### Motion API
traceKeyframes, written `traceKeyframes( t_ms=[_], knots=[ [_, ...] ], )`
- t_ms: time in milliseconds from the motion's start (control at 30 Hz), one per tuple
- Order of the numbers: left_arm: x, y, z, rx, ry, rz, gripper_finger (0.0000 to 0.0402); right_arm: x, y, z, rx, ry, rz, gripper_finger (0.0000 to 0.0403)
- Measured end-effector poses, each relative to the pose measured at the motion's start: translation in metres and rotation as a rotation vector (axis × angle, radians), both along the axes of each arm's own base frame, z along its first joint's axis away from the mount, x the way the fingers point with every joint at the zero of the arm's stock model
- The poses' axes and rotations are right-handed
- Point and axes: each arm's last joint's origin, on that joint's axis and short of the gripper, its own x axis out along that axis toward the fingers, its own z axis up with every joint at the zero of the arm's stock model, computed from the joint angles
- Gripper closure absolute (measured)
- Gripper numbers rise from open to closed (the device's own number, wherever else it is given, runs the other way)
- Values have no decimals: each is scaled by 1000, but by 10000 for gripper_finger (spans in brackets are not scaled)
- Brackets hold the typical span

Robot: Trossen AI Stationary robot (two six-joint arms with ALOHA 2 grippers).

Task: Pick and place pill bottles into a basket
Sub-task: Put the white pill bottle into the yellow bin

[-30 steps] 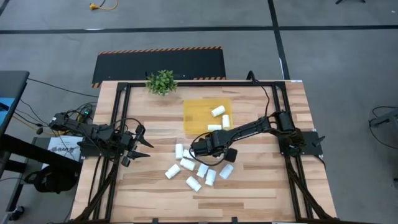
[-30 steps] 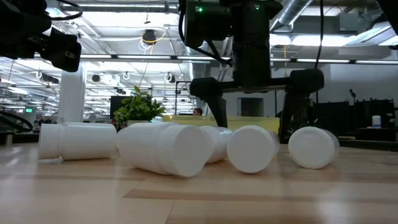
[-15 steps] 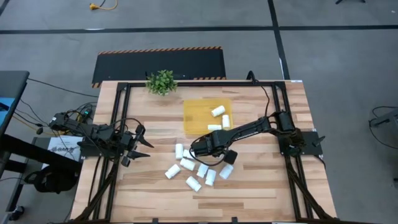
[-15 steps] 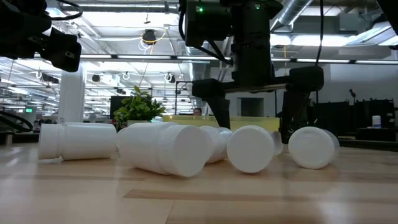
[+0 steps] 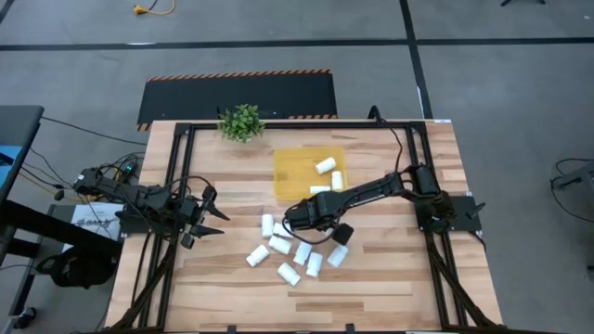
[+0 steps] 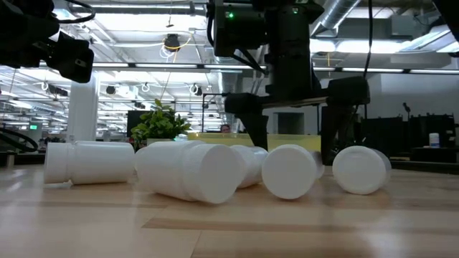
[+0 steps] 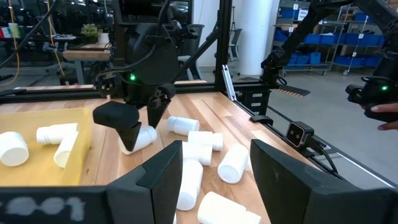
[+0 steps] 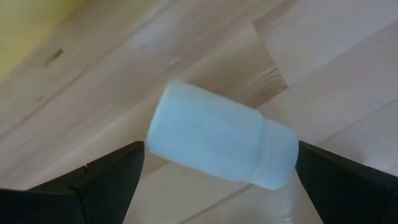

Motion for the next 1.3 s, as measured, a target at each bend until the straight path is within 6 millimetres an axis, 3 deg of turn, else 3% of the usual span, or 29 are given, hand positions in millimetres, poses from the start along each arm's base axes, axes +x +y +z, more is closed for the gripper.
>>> traceKeyframes(
  t_ms=[667, 1033, 1300],
  knots=[
    [0, 0, 0, 0, 0, 0, 225, 1, -2, 0, -15, -10, -82, 5],
    [0, 0, 0, 0, 0, 0, 225, -1, -3, 0, -26, 6, -81, 83],
    [0, 0, 0, 0, 0, 0, 225, 0, -5, 0, -24, 4, -67, 47]
  ],
)
